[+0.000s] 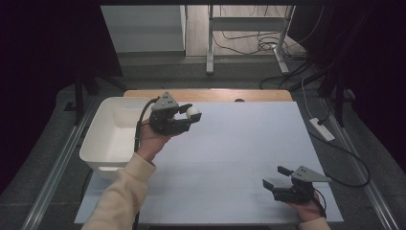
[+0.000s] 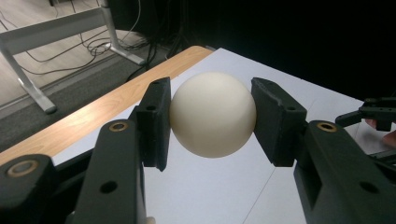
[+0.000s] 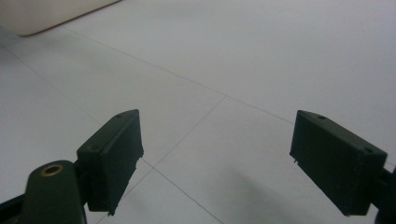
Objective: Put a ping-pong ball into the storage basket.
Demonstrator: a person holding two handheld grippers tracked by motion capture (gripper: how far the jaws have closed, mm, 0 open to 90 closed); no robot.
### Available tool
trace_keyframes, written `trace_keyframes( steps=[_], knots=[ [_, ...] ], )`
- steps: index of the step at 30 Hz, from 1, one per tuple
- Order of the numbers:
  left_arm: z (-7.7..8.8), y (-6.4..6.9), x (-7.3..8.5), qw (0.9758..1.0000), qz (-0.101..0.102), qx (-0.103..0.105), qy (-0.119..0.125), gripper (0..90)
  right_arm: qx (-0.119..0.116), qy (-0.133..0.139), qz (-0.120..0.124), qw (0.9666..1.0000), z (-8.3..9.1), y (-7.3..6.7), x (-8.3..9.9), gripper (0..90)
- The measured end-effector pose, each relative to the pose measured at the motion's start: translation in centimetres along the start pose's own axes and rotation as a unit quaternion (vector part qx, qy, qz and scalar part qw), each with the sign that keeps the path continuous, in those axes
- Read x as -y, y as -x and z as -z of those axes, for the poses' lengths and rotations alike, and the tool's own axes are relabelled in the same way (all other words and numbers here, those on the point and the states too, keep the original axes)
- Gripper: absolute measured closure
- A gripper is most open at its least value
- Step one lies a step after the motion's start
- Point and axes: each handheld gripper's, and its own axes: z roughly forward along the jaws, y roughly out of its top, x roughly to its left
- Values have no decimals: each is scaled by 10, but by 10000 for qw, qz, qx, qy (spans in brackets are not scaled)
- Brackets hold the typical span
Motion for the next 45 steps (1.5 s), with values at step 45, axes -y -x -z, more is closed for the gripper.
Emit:
trace_keyframes(
  steps=[45],
  knots=[
    [33, -30, 17, 9984, 288, -483, -8, 510, -11, -5, 10, 10000, -1, -1, 0, 169]
  ],
)
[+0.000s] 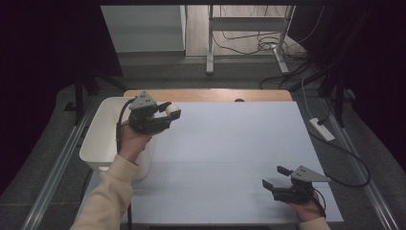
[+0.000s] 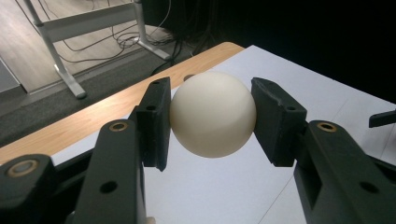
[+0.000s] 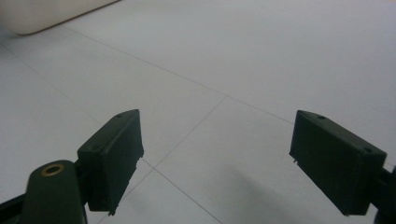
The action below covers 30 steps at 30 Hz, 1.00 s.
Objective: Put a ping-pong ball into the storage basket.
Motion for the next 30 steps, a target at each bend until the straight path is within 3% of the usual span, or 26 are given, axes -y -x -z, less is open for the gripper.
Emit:
trace_keyframes(
  steps=[30],
  knots=[
    [18, -27, 9, 9987, 234, -431, -99, 510, 15, -17, -2, 10000, -1, 0, 0, 169]
  ],
)
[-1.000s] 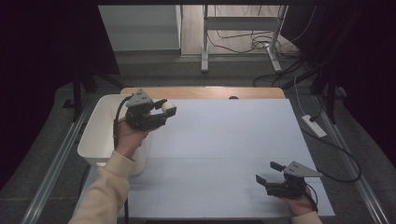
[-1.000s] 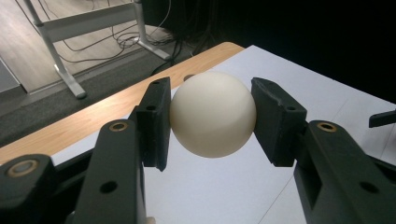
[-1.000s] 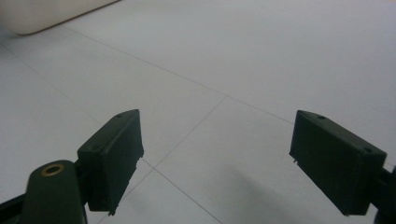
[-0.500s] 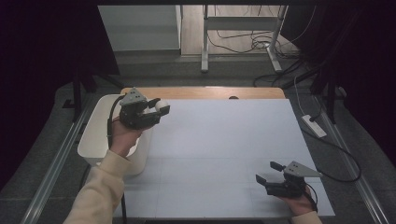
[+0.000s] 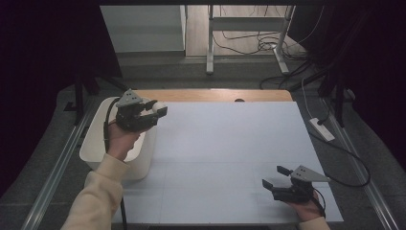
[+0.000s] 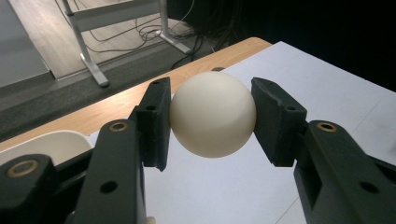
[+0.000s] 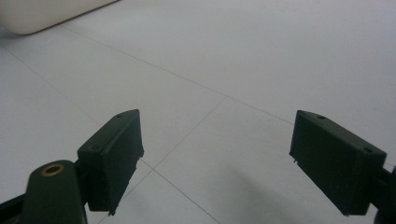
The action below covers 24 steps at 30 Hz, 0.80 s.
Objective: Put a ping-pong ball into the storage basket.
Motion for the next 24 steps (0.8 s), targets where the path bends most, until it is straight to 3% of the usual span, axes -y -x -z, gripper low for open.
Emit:
trace_keyframes(
  steps=[24],
  knots=[
    [7, -23, 8, 9990, 167, -381, -131, 510, 14, -5, -7, 10000, 0, 0, 0, 169]
  ],
)
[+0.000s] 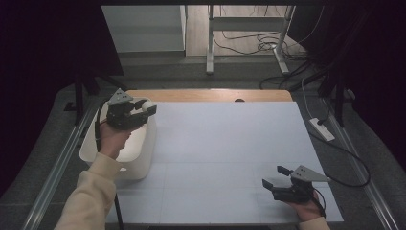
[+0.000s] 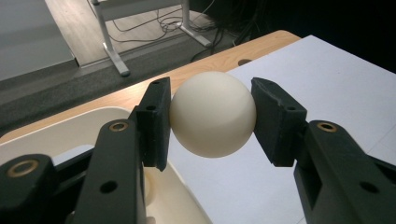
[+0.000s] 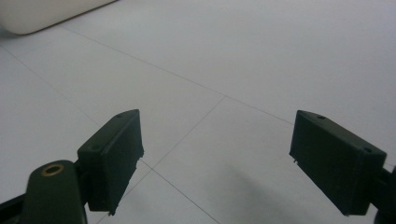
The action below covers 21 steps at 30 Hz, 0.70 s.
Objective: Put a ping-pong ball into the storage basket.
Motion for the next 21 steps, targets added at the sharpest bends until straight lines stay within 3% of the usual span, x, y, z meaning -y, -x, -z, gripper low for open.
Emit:
trace_keyframes(
  steps=[21],
  knots=[
    [0, -24, 8, 9991, 257, -310, -158, 509, 2, 0, 5, 10000, 0, 0, 0, 169]
  ],
)
